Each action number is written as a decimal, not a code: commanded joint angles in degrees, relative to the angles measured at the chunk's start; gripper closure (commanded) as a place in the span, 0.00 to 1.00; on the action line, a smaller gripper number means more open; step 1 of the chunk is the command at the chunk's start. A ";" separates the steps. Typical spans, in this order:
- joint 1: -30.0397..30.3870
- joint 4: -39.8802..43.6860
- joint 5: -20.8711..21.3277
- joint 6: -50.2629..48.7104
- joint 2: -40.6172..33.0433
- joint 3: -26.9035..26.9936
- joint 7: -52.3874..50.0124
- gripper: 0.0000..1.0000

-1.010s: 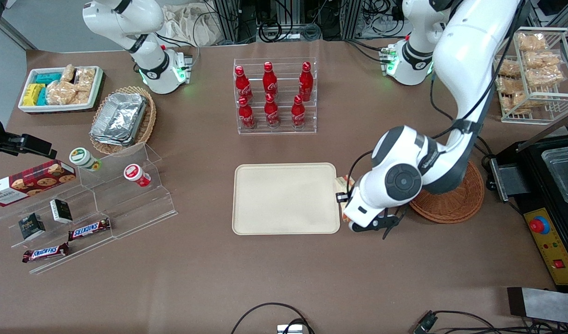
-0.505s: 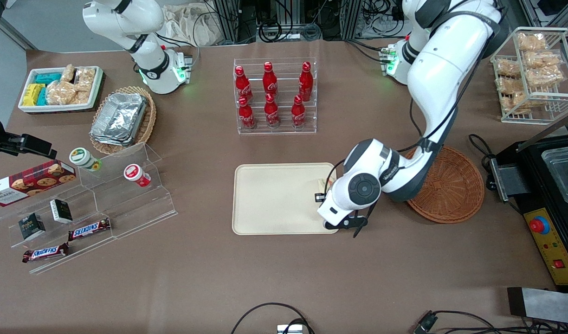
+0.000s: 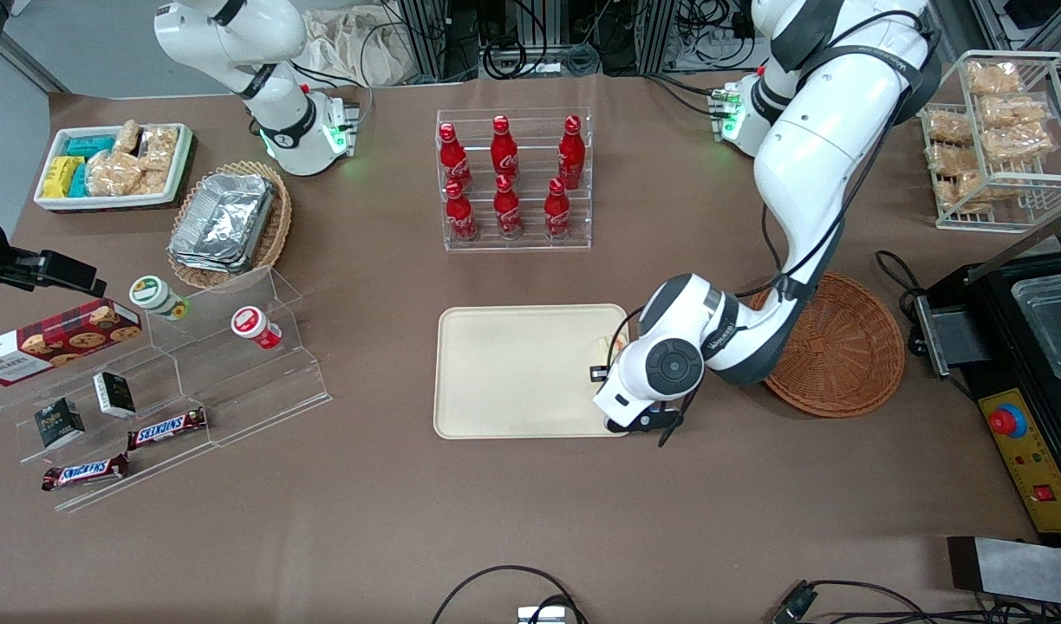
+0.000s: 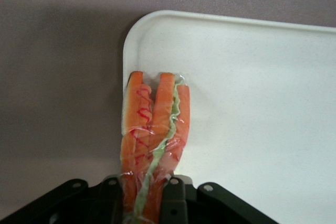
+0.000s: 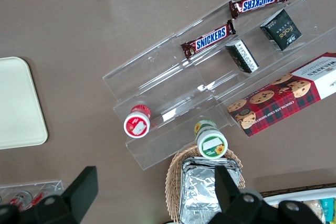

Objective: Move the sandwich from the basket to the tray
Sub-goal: 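Lower the sandwich onto the cream tray and open the left gripper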

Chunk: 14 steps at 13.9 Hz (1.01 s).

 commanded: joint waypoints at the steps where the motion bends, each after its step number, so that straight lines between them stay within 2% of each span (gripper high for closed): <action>1: -0.34 0.02 0.91 0.71 0.28 -0.17 -0.80 0.85; 2: -0.34 0.11 0.82 0.71 0.10 -0.26 -0.72 0.79; 3: -0.34 0.29 0.91 0.63 0.01 -0.95 -0.72 0.55; 4: -0.25 0.20 1.00 0.54 -0.25 -1.22 -0.54 0.01; 8: -0.16 0.29 1.00 -3.75 -5.42 -1.40 -0.63 0.00; 11: 0.27 -0.94 0.74 -10.60 -13.05 -1.40 -0.45 0.00; 12: 0.71 -3.29 0.65 -12.19 -17.00 -1.31 -0.45 0.00; 14: 3.42 -14.07 -0.05 -10.81 -27.26 -1.31 0.16 0.00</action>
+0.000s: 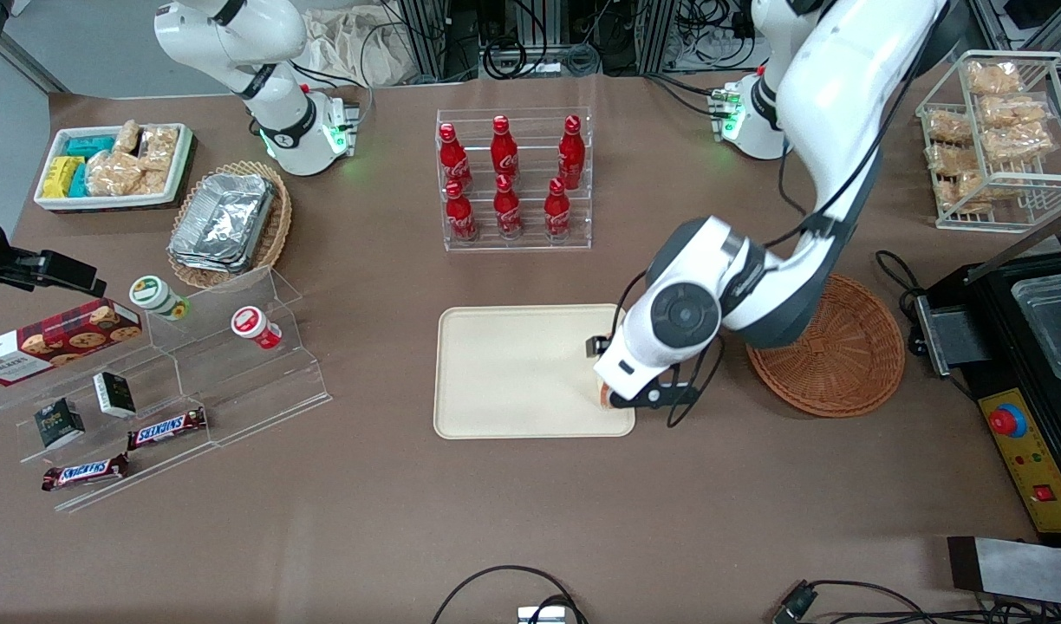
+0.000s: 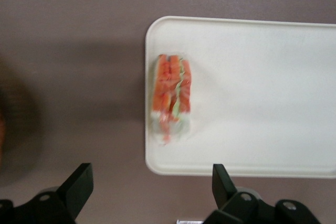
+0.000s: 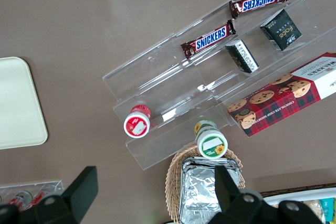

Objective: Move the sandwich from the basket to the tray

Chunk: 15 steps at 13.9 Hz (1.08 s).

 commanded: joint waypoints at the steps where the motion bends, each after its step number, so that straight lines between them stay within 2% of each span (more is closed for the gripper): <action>1: 4.11 -18.86 -1.14 3.38 -17.04 0.08 1.03 0.00; 3: 6.31 -28.46 -4.03 6.73 -25.93 0.26 6.89 0.00; 4: 7.62 -29.90 -4.92 6.57 -28.06 0.26 8.84 0.00; 9: 9.57 -24.56 -5.01 -2.03 -31.07 0.70 9.56 0.00; 12: 9.57 -24.02 -5.28 -3.28 -32.47 5.78 16.38 0.00; 15: 8.09 -22.19 -5.45 -6.25 -33.35 14.72 26.66 0.00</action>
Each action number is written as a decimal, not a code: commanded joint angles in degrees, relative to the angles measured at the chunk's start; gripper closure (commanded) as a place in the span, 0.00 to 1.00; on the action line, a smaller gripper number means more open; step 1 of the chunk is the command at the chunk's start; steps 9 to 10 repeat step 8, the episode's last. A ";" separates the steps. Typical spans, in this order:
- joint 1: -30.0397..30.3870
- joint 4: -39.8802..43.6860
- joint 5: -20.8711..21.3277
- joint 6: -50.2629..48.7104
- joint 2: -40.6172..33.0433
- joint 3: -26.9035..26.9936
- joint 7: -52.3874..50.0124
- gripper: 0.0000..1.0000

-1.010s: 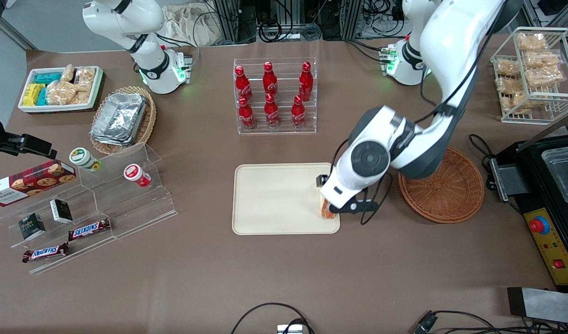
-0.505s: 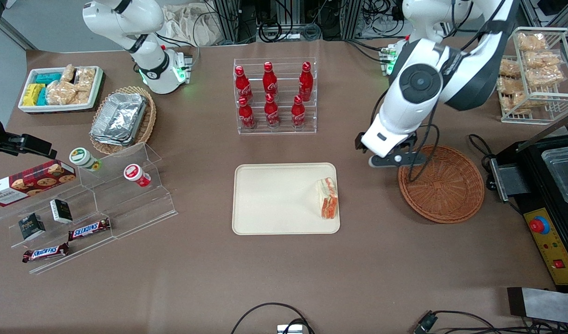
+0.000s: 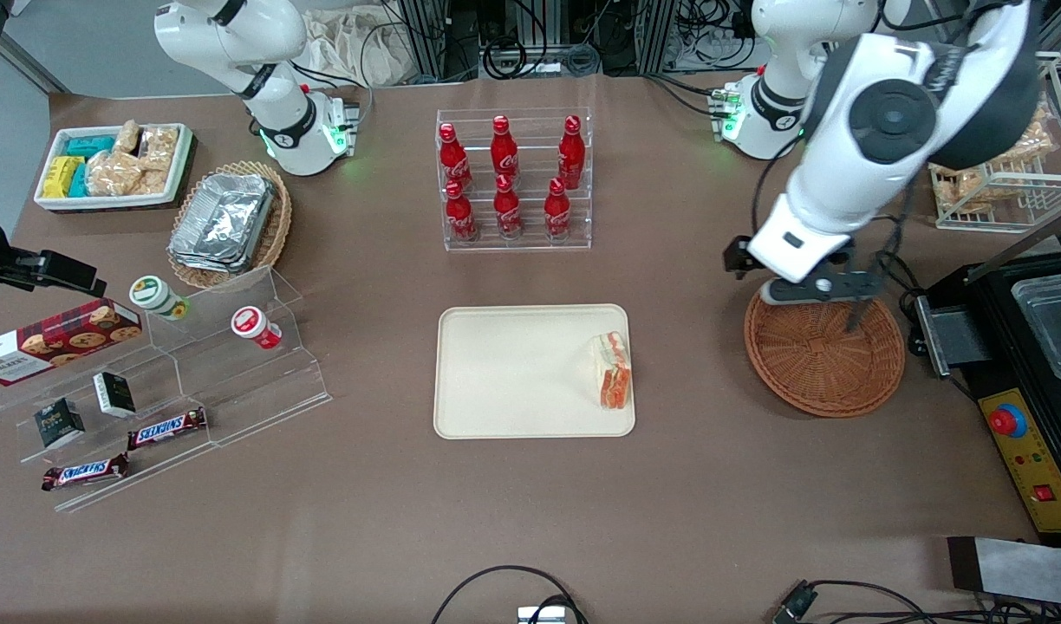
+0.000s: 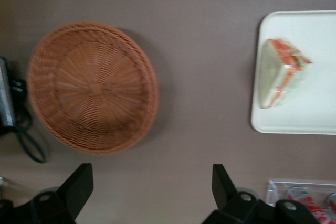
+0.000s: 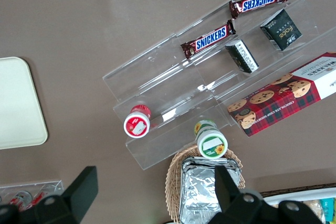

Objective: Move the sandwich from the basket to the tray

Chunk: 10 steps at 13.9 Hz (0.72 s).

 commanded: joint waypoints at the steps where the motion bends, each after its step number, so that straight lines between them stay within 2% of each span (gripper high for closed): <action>1: -3.28 3.62 -1.03 -5.31 -0.81 8.38 8.04 0.00; 3: -8.20 6.00 -1.11 -6.91 -0.45 16.64 10.94 0.00; 5: -10.07 8.37 -1.81 -8.83 0.95 21.23 15.51 0.00; 8: -8.76 12.77 -2.52 -10.51 3.76 21.51 15.79 0.00; 10: -8.76 12.77 -2.52 -10.51 3.76 21.51 15.79 0.00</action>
